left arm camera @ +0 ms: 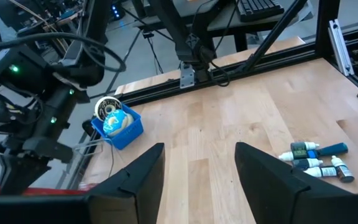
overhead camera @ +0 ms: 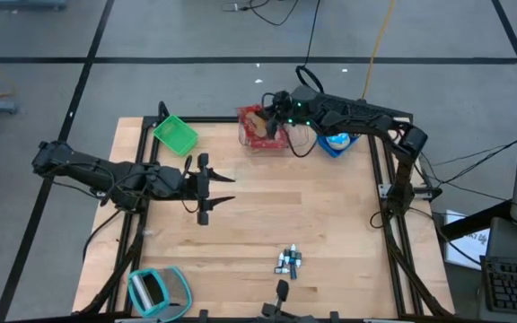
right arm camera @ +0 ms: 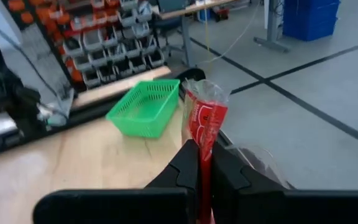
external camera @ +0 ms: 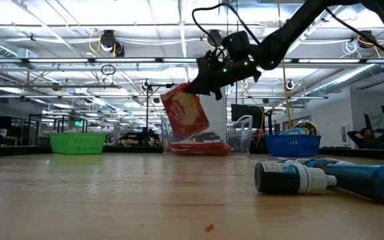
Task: Pick & Place Food Item
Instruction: Put the popcorn bag into the transparent bin
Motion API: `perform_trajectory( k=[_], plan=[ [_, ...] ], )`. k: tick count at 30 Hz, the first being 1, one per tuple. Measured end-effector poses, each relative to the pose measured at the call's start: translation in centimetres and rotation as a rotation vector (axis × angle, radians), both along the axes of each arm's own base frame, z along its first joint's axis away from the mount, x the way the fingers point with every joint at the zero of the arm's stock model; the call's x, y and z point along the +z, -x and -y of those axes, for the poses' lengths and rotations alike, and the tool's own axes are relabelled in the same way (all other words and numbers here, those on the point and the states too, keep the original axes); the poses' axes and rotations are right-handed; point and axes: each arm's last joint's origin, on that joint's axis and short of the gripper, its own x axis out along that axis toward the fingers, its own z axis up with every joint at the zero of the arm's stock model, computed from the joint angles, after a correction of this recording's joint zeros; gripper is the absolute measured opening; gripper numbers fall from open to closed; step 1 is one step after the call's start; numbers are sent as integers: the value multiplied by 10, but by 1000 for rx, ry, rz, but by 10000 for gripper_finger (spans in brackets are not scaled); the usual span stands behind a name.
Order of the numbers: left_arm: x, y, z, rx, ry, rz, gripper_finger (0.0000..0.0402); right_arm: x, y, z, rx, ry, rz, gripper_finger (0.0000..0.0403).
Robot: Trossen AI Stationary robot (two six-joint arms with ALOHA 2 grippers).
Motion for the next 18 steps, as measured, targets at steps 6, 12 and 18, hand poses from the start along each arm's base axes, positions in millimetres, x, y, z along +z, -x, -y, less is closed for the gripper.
perform_trajectory(
  k=[6, 12, 18],
  plan=[
    [0, 0, 0, -1, 0, 0, 197, -12, -10, -6, -117, -35, -2, 9],
    [0, 0, 0, 0, 0, -1, 204, -26, -14, -28, -260, 121, -76, 8],
    [0, 0, 0, 0, 0, 0, 194, -34, -20, -51, -347, 290, -164, 15]
  ],
)
